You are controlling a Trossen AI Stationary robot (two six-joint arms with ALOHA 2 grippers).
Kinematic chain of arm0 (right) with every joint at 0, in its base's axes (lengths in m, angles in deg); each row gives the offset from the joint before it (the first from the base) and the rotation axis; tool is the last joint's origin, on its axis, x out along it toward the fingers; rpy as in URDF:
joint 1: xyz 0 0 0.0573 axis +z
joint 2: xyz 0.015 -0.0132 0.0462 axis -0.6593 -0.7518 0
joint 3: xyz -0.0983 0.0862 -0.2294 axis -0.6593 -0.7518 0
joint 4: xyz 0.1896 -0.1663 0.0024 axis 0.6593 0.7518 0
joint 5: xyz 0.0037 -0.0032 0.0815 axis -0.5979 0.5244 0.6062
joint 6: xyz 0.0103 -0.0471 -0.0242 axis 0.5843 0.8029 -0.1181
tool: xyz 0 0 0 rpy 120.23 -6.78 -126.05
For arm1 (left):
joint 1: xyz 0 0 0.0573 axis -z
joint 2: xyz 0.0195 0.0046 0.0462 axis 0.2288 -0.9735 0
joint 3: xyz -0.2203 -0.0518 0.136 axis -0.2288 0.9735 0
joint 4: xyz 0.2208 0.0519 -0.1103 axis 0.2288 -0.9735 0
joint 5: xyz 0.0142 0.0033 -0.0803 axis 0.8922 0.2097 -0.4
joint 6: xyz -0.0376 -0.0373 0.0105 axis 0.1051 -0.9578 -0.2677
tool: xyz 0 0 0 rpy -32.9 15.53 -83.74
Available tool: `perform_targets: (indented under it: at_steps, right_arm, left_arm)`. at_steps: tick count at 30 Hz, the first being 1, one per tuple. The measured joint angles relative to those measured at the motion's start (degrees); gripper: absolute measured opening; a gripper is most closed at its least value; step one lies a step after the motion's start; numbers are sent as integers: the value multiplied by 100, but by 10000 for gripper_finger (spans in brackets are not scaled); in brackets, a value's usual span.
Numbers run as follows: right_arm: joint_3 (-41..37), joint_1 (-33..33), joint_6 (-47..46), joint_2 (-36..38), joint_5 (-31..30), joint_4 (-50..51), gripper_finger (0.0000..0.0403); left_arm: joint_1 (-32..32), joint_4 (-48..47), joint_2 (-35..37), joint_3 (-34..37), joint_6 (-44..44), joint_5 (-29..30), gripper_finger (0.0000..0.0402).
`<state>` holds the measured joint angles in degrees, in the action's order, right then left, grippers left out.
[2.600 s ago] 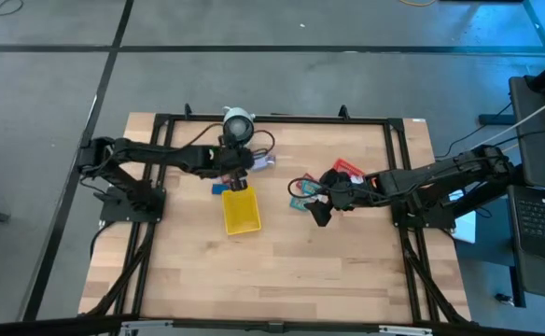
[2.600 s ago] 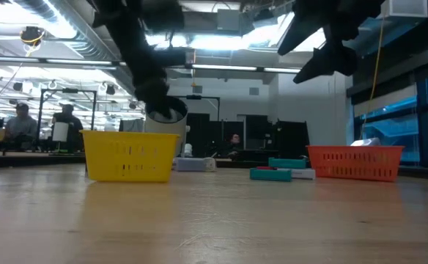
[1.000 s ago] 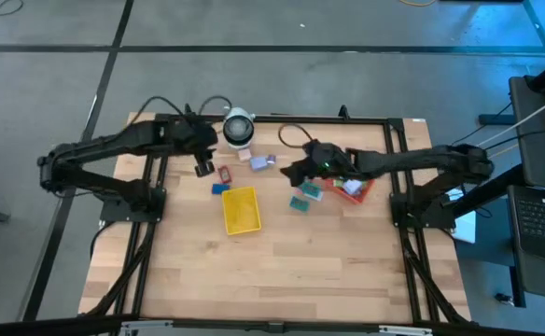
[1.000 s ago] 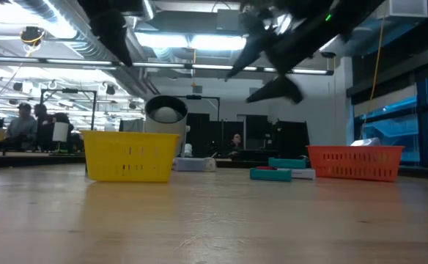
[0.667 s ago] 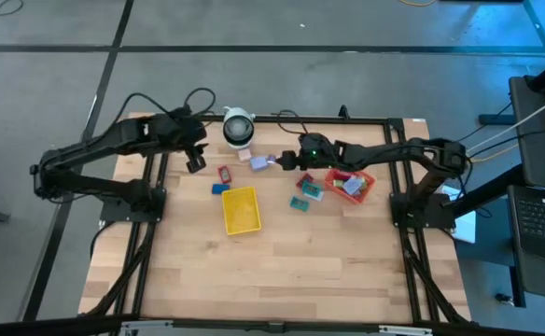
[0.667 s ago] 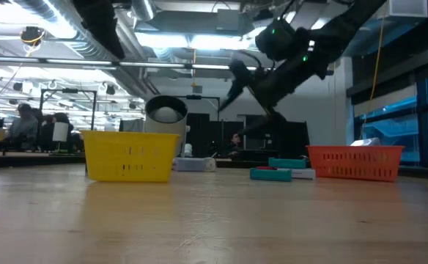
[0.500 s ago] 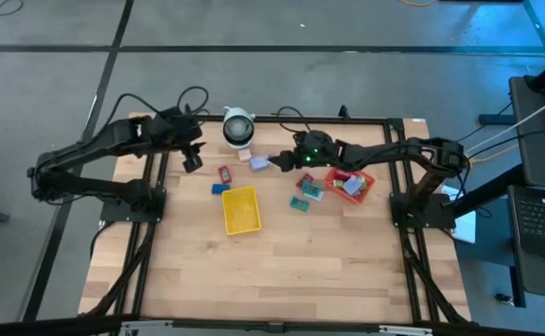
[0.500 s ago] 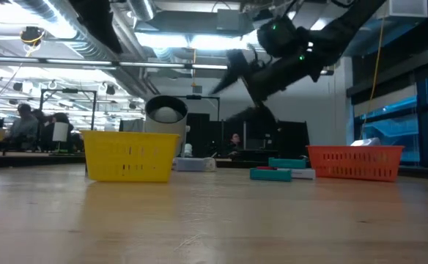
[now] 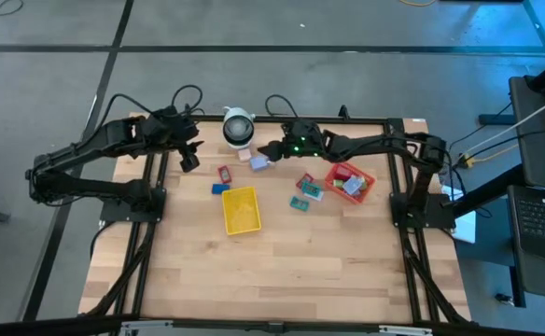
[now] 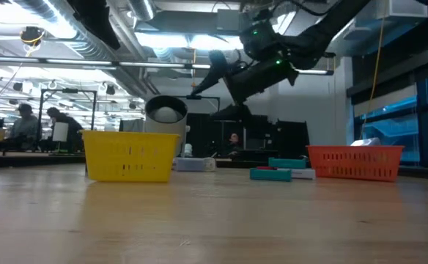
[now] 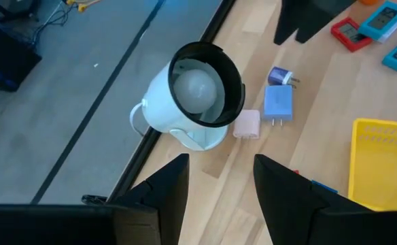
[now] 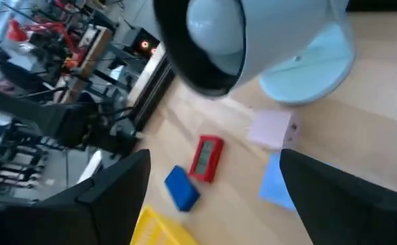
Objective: Pick & Place Office items
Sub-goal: Put the blue charger adapter into the orange basket
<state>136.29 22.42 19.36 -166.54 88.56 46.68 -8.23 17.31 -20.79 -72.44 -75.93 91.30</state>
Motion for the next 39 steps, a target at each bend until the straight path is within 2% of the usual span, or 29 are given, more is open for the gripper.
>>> perform_targets:
  at_steps: [3,8,15,26,36,39]
  right_arm:
    - [283,-9,208,-226,66,320,333]
    - [785,7,97,-745,578,998,333]
    - [1310,55,446,-1151,585,1275,333]
    - [1380,28,999,-1174,277,1742,333]
    - [1382,17,743,-1246,-89,1824,333]
    - [1380,-34,487,-1339,4,1844,333]
  left_arm:
    - [3,-2,0,0,0,-28,161]
    - [7,-19,0,0,2,-31,161]
    - [7,-86,18,0,2,-125,161]
    - [7,-122,33,0,0,-151,161]
    - [7,-120,33,0,-6,-267,161]
    - [9,-120,33,0,-22,-297,161]
